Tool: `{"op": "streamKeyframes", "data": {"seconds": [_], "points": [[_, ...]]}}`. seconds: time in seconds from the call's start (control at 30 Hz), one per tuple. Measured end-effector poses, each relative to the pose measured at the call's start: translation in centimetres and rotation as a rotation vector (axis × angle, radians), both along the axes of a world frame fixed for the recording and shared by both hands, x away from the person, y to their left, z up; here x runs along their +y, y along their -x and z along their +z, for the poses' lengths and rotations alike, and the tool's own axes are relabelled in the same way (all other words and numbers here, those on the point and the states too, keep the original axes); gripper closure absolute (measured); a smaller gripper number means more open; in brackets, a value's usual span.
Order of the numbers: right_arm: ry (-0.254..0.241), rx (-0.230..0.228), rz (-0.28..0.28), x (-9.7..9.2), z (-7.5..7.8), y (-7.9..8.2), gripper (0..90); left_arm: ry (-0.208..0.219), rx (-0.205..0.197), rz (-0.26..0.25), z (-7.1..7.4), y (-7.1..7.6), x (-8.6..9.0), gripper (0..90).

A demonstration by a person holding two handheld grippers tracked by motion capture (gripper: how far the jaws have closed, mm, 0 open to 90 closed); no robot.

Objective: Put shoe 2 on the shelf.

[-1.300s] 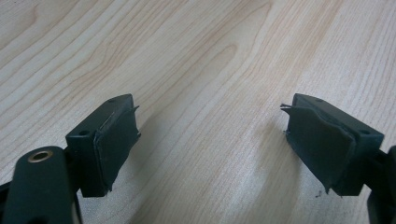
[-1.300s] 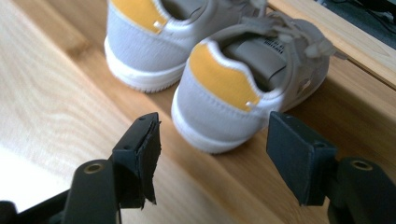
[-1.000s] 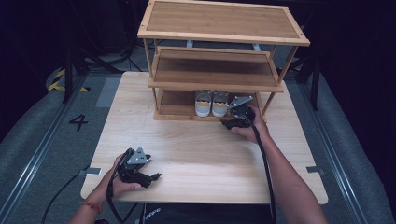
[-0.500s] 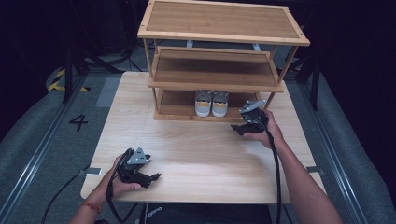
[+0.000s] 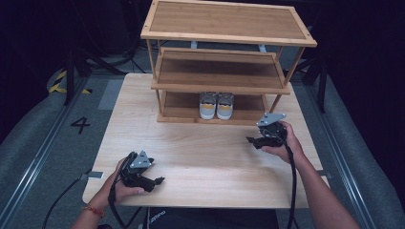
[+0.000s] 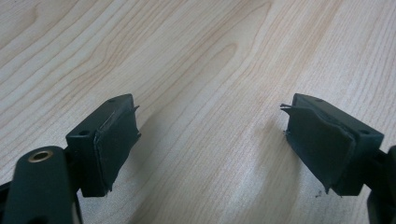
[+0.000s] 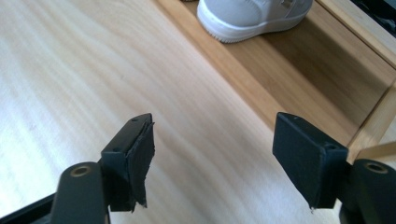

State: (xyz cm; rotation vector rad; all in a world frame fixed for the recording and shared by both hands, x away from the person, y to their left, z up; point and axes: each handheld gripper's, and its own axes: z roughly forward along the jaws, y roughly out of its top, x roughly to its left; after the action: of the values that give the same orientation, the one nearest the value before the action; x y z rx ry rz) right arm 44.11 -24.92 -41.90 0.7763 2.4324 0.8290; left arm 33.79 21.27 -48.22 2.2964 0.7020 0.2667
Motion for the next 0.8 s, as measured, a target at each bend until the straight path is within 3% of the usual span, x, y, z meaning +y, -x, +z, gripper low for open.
{"op": "streamKeyframes", "data": {"seconds": [0.4,0.8], "points": [[0.009,0.017,-0.002,-1.9,-1.3,2.8,28.8,0.001,0.001,0.002,0.0,0.0,0.0,16.9],[-0.02,0.022,-0.023,-4.7,-2.8,5.6,28.7,0.001,-0.001,0.008,0.0,0.1,0.0,16.9]]}}
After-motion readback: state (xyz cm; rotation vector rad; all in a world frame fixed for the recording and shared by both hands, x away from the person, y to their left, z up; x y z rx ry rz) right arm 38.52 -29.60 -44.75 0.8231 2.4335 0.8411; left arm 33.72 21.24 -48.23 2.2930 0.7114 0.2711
